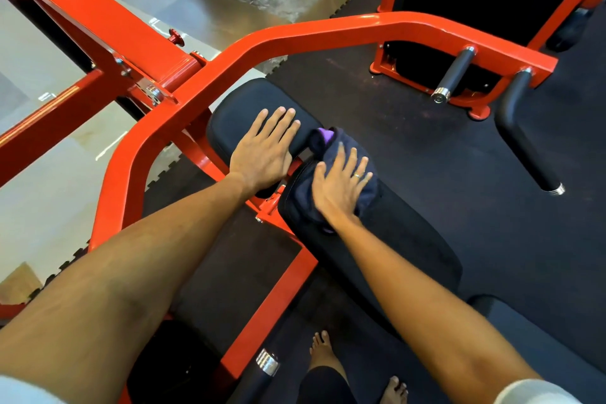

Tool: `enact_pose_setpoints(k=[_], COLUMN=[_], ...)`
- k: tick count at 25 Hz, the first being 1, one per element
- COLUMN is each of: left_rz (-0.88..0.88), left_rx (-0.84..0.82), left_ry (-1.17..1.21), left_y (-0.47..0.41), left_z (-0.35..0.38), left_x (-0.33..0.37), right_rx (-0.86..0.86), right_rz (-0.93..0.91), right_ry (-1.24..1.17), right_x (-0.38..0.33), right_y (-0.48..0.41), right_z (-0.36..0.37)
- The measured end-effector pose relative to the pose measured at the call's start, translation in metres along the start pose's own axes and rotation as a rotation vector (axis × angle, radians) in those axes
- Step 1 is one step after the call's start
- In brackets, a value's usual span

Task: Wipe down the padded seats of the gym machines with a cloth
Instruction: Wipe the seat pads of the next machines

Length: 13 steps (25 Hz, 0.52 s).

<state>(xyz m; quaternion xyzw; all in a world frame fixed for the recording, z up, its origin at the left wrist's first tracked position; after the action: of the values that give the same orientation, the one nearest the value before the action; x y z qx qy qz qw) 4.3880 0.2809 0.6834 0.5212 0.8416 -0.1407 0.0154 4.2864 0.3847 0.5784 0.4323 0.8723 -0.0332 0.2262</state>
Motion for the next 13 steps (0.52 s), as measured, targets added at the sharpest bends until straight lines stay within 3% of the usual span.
enact_pose_setpoints(k=[3,7,9,13], left_rz=[0.005,0.0,0.004,0.002], left_rx=[-0.008,-0.014,-0.017,-0.023], left_ry=[-0.01,-0.004,-0.007,-0.001], left_y=[0.001,0.002,0.001,0.0], left_z=[0.002,0.002,0.001,0.001], left_x=[0.0,0.001,0.001,-0.001], right_rx=[0.081,0.125,0.101,-0.045], right_rz=[-0.288,-0.56,-0.438,0.117], right_ry=[0.122,0.224,0.255,-0.053], right_x=[-0.034,0.007,0.036,0.035], right_y=[0.061,0.07,0.046,0.019], right_z=[0.01,0.016,0.016,0.009])
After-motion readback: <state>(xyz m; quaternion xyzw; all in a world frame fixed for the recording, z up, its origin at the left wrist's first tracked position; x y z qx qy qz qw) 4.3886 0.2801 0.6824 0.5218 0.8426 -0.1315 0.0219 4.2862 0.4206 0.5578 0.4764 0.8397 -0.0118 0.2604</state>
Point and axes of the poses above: each hand's wrist, its own y-axis away from the middle knuckle, its own z-axis out of the palm, x = y × z, the point moved 9 cm from there along -y, towards the middle knuckle, and after that the axes turned 12 degrees about y, right-handed, at the moved point
